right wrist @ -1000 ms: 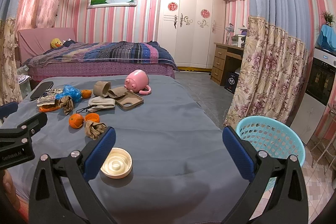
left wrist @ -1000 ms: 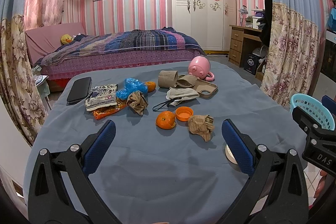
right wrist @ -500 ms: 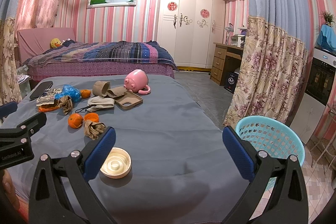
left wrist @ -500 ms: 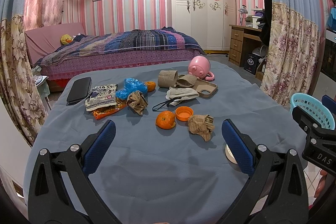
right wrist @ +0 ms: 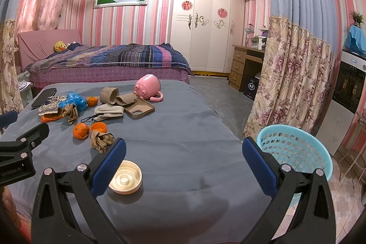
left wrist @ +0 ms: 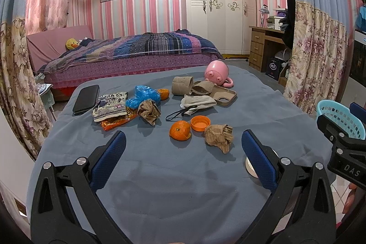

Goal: Collect trash

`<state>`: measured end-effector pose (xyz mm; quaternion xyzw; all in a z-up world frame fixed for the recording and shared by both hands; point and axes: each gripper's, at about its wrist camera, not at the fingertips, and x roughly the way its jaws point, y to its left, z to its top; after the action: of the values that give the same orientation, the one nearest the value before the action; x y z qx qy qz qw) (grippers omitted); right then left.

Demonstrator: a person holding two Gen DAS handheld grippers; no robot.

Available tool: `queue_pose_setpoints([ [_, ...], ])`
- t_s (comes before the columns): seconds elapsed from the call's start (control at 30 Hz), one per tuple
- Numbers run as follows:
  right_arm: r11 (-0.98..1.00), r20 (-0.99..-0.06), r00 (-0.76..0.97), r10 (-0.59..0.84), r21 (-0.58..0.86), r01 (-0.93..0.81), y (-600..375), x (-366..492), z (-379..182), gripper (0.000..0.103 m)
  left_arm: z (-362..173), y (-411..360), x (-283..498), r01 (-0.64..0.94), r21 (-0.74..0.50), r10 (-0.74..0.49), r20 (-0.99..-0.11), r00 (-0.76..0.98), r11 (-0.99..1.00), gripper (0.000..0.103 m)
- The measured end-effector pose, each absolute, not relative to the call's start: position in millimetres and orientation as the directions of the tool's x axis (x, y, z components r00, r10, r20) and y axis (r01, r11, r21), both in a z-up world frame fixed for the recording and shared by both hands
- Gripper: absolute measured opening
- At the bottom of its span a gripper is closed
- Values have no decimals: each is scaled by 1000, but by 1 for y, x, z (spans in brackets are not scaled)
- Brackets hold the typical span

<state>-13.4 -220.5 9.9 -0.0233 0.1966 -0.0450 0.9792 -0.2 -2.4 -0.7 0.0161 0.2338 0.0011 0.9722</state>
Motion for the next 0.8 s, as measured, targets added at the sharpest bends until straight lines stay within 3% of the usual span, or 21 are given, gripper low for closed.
queue_pose_setpoints([
  [0.8,995,-393,914,-102,-60,86,-218,-12,10,99,-2,-2,1,11,30,5,-463,887,999,98],
])
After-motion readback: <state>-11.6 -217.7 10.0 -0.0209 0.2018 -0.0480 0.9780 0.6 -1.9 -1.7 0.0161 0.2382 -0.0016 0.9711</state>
